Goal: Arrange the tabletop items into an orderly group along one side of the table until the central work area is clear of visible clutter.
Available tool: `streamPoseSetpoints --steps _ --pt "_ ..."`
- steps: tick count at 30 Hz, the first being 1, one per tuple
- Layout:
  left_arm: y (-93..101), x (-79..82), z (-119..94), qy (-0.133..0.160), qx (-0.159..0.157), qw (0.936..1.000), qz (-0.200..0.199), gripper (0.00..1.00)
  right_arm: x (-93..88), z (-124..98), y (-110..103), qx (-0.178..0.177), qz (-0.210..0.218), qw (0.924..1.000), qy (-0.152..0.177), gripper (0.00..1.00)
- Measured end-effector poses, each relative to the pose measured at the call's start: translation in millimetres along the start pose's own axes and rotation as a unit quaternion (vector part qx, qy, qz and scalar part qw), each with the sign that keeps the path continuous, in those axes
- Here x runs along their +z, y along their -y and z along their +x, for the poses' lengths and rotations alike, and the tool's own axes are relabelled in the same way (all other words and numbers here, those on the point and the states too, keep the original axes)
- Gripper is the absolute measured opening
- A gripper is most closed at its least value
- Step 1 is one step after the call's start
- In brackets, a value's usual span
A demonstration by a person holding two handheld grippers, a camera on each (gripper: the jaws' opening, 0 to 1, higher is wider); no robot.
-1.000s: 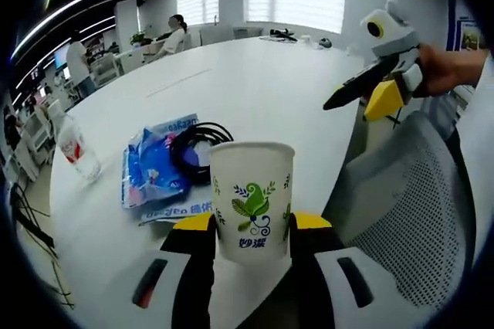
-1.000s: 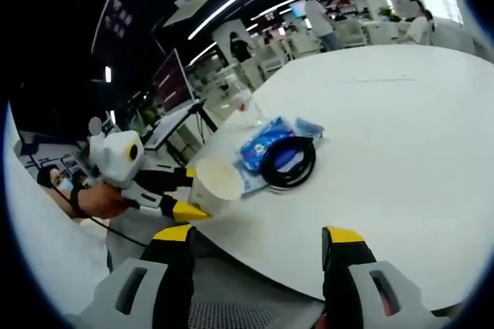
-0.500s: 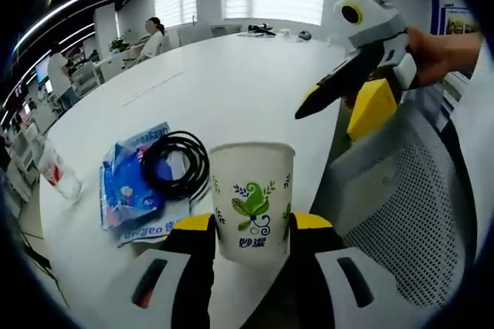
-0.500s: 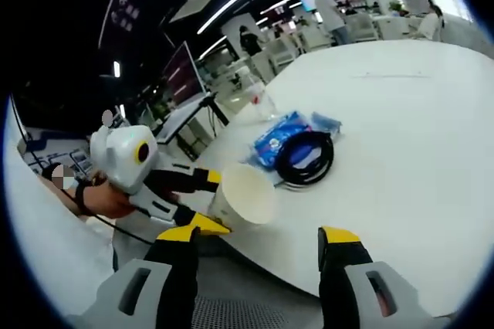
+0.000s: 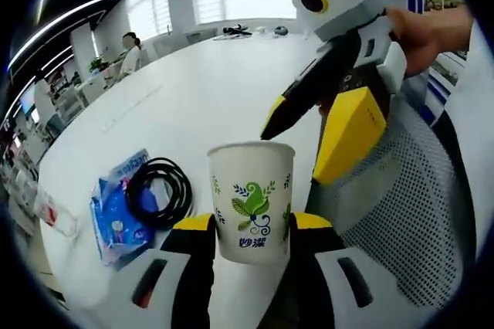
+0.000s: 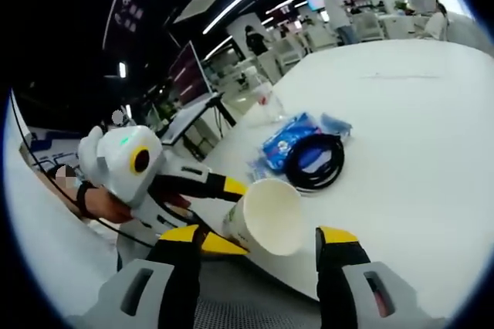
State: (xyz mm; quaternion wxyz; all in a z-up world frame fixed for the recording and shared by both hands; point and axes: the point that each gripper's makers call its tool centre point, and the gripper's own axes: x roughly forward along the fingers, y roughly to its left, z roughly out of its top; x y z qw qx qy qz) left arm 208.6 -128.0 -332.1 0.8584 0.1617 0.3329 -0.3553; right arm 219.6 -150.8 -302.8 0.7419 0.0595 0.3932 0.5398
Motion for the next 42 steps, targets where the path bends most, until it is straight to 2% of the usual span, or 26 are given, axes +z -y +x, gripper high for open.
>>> streamPoseSetpoints --steps 7,16,22,25,27,42 --pt "4.9 6.5 1.9 0.002 -0.006 0.9998 0.018 0.37 1.5 4.1 -3.3 0.009 0.006 0.9999 0.004 0.52" --pt "11.5 12.1 3.7 0.002 -0.016 0.999 0.041 0.37 7.9 7.7 -10.3 0.025 0.011 0.9996 0.013 0.35" --pt "10.8 13.9 5.1 0.002 -0.018 0.9985 0.052 0.37 11.9 11.0 -15.4 0.042 0.009 0.9989 0.02 0.19" --pt "11.2 14.1 6.6 0.001 -0.02 0.9982 0.056 0.37 14.4 12.6 -21.5 0.058 0.01 0.9979 0.026 0.01" --pt "11.4 14.6 6.8 0.002 -0.021 0.9983 0.055 0.37 13.2 12.2 -26.8 0.063 0.009 0.9978 0.02 0.01" --pt "7.5 15.1 8.2 -0.001 -0.012 0.9986 0.052 0.38 15.5 10.3 -20.0 0.047 0.008 0.9986 0.026 0.0"
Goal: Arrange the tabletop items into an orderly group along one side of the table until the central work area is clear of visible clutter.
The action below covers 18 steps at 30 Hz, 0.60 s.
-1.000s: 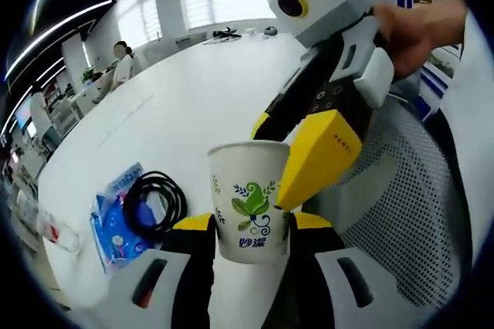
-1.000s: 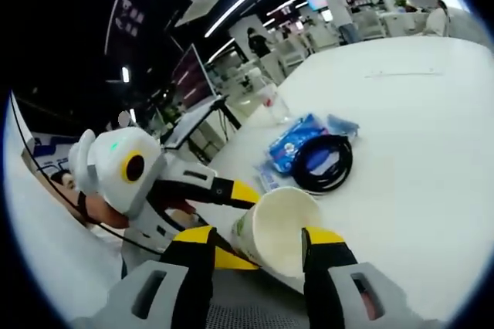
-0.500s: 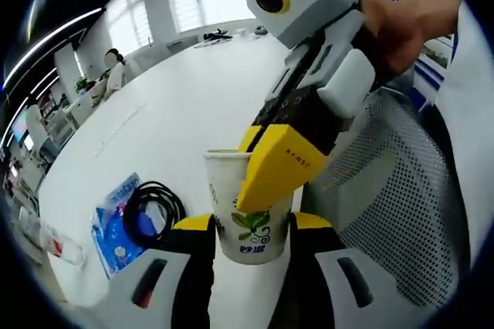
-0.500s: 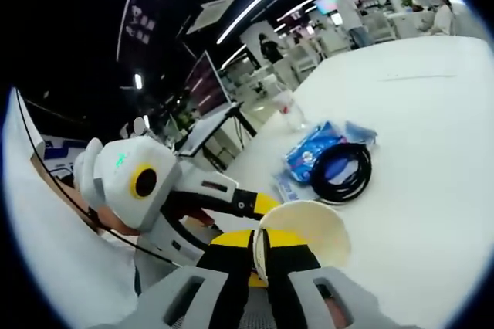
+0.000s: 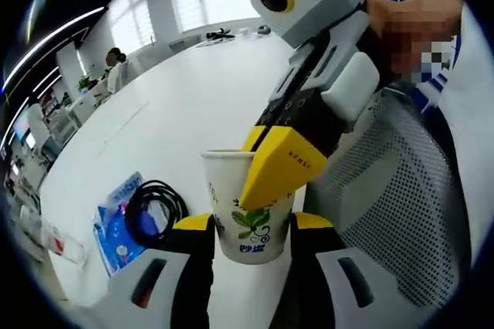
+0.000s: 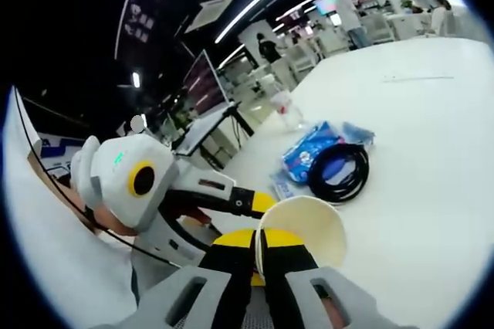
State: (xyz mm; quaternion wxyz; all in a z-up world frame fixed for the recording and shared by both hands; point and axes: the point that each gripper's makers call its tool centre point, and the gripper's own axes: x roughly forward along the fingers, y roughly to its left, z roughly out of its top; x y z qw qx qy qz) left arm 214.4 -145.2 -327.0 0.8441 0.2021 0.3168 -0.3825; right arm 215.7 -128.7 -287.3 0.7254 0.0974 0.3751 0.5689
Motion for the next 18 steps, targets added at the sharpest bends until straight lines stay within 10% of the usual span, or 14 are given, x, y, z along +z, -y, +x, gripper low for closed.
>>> streamPoseSetpoints --steps 18 --pt "-12.0 2.9 -7.3 0.011 0.028 0.9991 -0.031 0.36 10.2 0.7 9.9 -0.007 0.005 0.9999 0.005 0.0"
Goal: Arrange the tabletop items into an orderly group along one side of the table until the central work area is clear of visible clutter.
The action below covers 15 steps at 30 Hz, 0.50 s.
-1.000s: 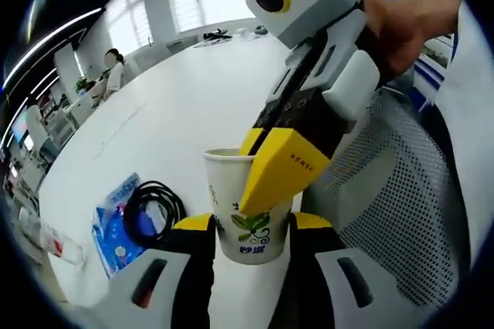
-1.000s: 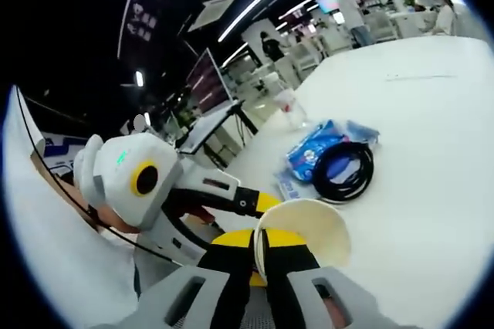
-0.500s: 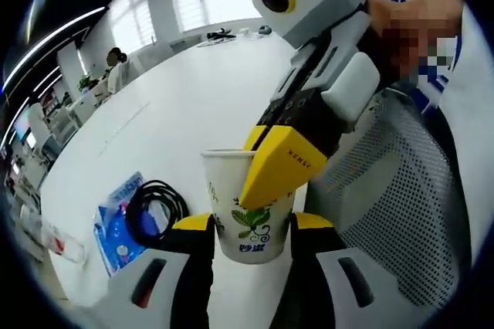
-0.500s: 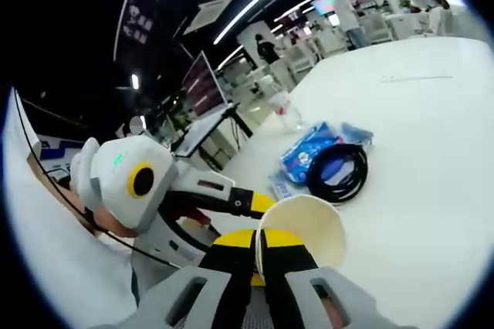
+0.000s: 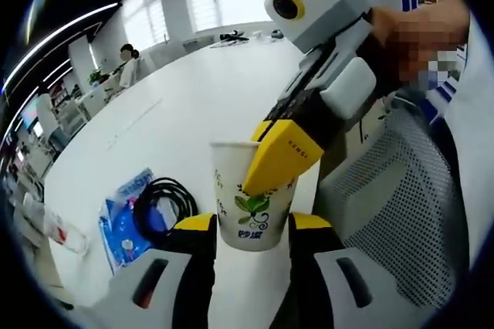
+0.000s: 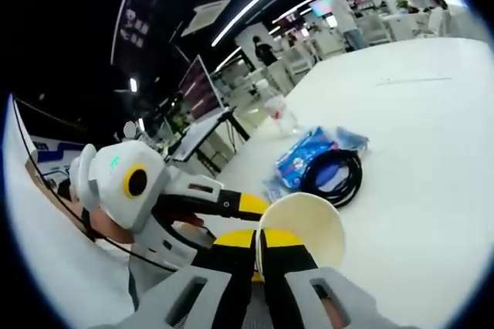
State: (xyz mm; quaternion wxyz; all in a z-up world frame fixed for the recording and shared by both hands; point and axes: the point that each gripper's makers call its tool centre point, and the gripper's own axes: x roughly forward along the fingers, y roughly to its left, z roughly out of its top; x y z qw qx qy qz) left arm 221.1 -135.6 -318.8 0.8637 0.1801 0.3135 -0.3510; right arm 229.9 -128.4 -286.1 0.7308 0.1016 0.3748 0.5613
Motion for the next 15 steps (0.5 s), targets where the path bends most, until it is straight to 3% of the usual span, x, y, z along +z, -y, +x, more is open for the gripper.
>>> streamPoseSetpoints --steps 9,15 --pt "-18.3 -12.1 -10.2 0.007 0.026 0.9975 -0.066 0.4 -1.5 -6.7 13.2 -0.015 0.01 0.9998 -0.001 0.0" --pt "-39.9 -21.3 -21.1 0.026 0.057 0.9895 -0.13 0.44 -3.4 -13.9 17.7 -0.023 0.026 0.9994 0.007 0.0"
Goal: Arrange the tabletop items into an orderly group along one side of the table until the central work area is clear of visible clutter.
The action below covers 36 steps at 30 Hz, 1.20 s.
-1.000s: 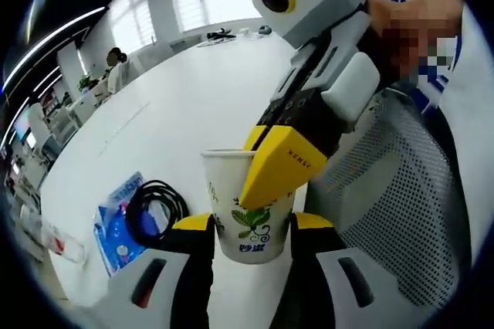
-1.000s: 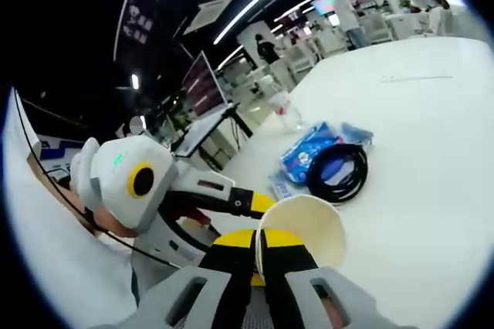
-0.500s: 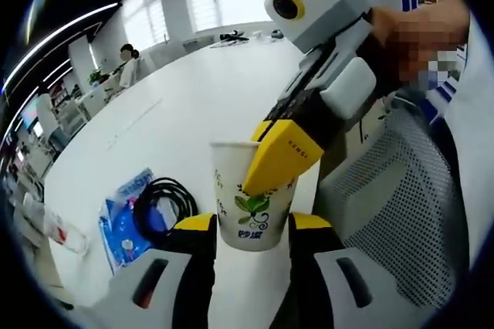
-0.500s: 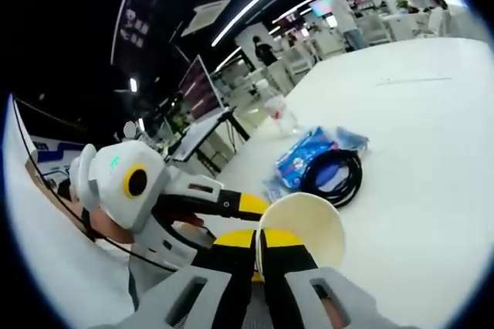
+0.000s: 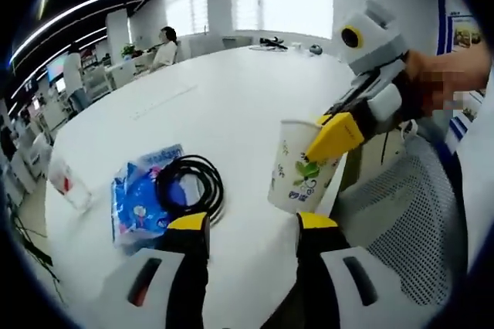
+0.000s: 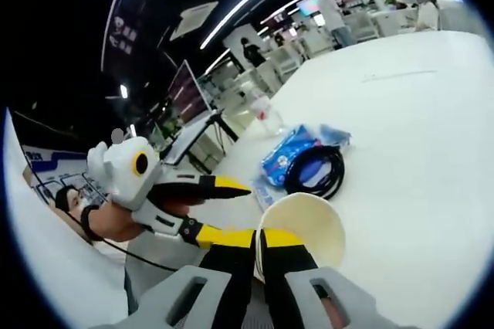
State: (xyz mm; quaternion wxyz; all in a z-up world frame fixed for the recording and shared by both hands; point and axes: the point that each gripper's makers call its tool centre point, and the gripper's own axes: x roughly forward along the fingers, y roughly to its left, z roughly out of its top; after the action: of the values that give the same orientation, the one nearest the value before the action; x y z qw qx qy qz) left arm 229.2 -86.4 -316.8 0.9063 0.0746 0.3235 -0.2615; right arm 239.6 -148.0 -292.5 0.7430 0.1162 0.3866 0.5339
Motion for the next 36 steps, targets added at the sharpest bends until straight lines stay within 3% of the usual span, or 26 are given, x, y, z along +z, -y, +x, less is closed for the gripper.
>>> streamPoseSetpoints --steps 7,15,25,36 --pt "-24.7 -3.9 -14.2 0.01 0.032 0.9986 -0.042 0.48 -1.5 -7.9 8.2 -0.012 0.012 0.9998 0.005 0.0" --pt "-67.0 -18.2 -29.0 0.025 0.072 0.9932 -0.088 0.53 -0.9 -12.5 15.0 -0.023 0.02 0.9995 0.01 0.0" --pt "-95.3 -37.1 -48.7 0.036 0.114 0.9819 -0.147 0.6 -3.4 -21.6 28.3 -0.047 0.032 0.9983 0.011 0.0" --pt "-109.5 -48.0 -67.0 0.037 0.141 0.9768 -0.157 0.63 7.2 -24.3 46.0 -0.075 0.043 0.9961 0.016 0.0"
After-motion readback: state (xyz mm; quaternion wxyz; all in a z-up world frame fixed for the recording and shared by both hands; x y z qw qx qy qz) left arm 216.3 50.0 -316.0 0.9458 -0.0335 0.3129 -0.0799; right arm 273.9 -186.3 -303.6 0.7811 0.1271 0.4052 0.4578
